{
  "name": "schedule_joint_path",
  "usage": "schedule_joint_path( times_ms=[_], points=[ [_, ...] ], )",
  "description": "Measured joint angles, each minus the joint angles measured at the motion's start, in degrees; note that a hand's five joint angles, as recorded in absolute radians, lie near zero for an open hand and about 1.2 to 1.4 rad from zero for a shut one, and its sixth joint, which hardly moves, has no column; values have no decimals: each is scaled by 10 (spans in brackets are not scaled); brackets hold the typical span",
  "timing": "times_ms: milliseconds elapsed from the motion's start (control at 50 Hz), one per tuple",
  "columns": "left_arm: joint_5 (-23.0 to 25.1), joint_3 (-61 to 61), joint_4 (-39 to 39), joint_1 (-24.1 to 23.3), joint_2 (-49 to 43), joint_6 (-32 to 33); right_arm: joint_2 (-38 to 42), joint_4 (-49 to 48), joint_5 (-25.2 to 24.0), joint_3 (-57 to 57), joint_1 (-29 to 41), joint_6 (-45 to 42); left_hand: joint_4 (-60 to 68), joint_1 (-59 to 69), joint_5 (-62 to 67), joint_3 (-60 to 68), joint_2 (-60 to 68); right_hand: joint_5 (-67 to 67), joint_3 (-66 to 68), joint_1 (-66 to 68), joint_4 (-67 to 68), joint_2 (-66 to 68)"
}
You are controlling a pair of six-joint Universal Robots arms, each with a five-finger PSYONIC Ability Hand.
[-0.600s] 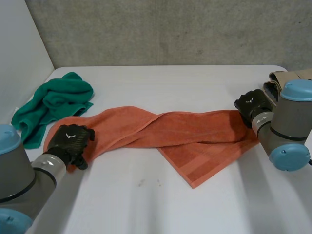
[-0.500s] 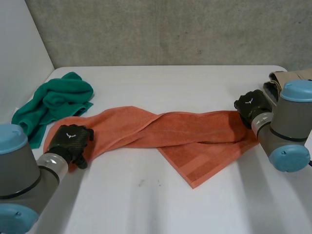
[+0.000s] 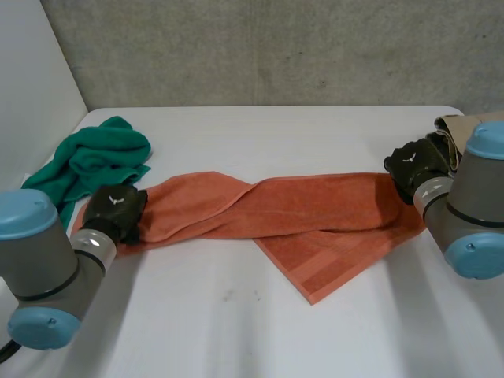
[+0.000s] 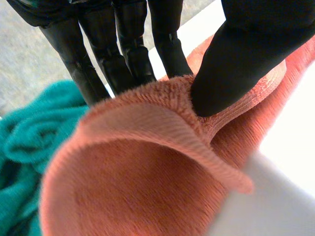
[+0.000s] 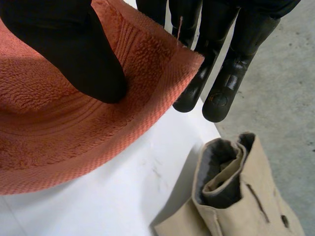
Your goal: Fold the laundry.
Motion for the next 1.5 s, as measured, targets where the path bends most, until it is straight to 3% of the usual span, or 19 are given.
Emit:
schedule_joint_path(
  times_ms=[160,300,380,460,600,680,860,960,980,1100,1160,1320,1500],
  points=[
    [2,12,-64,-3,93,6,-74,52,-11,23,-9,-12,0,0,0,5,2,0,1,0,0,0],
    [17,47,-215,2,208,8,-199,174,-88,46,-62,-33,1,0,0,8,4,0,2,0,0,0],
    [44,58,-275,6,229,6,-249,239,-139,57,-97,-54,2,0,0,8,4,0,2,0,0,0],
    [65,62,-286,7,216,4,-265,268,-167,68,-112,-64,2,0,0,8,5,0,2,0,0,0],
    [49,92,-231,3,73,6,-225,268,-174,86,-115,-73,3,0,0,9,5,0,2,0,0,0],
    [5,138,-212,-7,-21,9,-165,261,-159,81,-111,-86,3,0,0,9,5,0,2,0,0,0],
    [-26,303,-190,-19,-127,24,-57,184,-109,-12,-83,-104,3,0,0,10,5,0,2,0,0,0],
    [-26,452,-120,-24,-150,32,-26,51,-74,-107,-50,-85,3,0,0,11,6,0,2,0,0,0],
    [-26,497,-84,-26,-152,33,-22,-20,-63,-142,-41,-70,3,0,0,11,6,0,2,0,0,0],
    [-28,632,63,-29,-148,26,-26,-246,-44,-221,-29,-18,3,0,0,11,6,0,2,0,1,0],
    [-30,673,110,-28,-145,10,-32,-313,-41,-243,-28,-3,3,0,0,11,6,0,2,0,1,0],
    [-30,659,135,-21,-137,-52,-43,-338,-34,-241,-14,6,3,0,0,11,6,2,2,0,2,0],
    [-5,480,137,-11,-122,-98,-53,-289,-34,-125,-7,14,3,0,0,11,6,3,2,0,2,0]
  ],
)
